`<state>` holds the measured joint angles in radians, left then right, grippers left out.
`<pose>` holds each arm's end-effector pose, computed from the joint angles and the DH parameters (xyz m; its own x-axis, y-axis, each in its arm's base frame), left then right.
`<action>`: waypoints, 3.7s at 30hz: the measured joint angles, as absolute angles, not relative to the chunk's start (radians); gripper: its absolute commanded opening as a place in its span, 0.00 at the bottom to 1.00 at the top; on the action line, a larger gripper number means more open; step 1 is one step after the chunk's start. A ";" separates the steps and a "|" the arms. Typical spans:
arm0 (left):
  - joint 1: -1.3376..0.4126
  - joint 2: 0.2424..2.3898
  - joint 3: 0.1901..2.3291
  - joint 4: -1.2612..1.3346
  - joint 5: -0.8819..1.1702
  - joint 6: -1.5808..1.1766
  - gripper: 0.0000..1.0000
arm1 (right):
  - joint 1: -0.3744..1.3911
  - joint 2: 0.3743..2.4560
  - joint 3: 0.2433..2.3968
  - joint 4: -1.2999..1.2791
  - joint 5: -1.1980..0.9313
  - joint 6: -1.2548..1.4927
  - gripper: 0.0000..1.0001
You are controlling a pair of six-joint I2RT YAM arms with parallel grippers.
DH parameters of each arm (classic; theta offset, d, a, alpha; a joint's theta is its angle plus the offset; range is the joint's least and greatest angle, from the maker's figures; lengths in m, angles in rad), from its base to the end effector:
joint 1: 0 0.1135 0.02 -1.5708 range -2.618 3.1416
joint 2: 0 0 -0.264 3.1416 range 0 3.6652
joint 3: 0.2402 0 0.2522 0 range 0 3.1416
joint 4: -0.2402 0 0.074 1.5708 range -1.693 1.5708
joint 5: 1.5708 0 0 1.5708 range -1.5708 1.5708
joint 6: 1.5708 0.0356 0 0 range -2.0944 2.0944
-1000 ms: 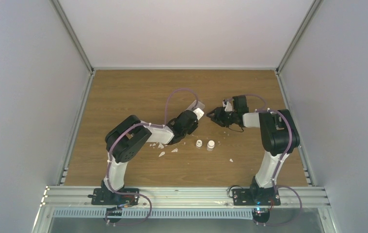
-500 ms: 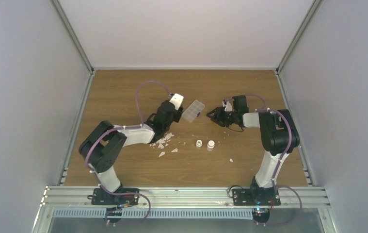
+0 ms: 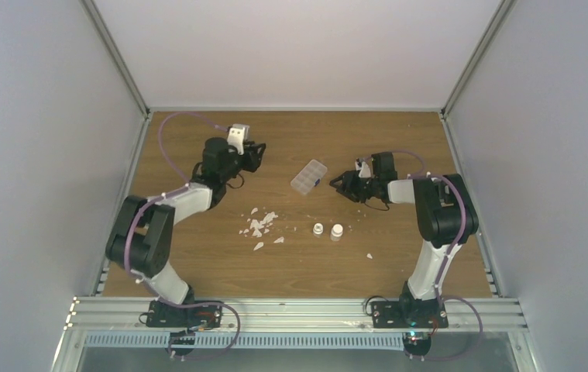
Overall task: Sort the pills into containers
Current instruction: Open the pill container at the center of the board.
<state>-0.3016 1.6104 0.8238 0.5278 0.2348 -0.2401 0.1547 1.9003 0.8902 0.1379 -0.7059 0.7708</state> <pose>0.3326 -0.1122 0.2184 -0.3571 -0.1311 -0.9248 0.4311 0.8552 -0.2877 0.3438 0.0770 0.1103 -0.9117 0.3945 -0.1153 0.1473 0.5755 0.8044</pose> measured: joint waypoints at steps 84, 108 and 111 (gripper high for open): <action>-0.405 2.190 1.334 0.046 0.559 -0.136 0.01 | 0.153 1.964 0.918 0.211 -0.783 0.771 1.00; -0.361 2.155 1.250 0.151 0.643 -0.171 0.98 | 0.217 2.034 1.031 0.185 -0.768 0.788 1.00; -0.365 2.151 1.250 0.144 0.646 -0.165 0.99 | 0.220 2.045 1.052 0.175 -0.768 0.800 1.00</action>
<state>-0.3649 2.1509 1.2503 0.1444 0.6464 -0.1646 0.2195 2.0453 1.0519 0.1753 -0.7677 0.8001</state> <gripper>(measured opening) 0.982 0.994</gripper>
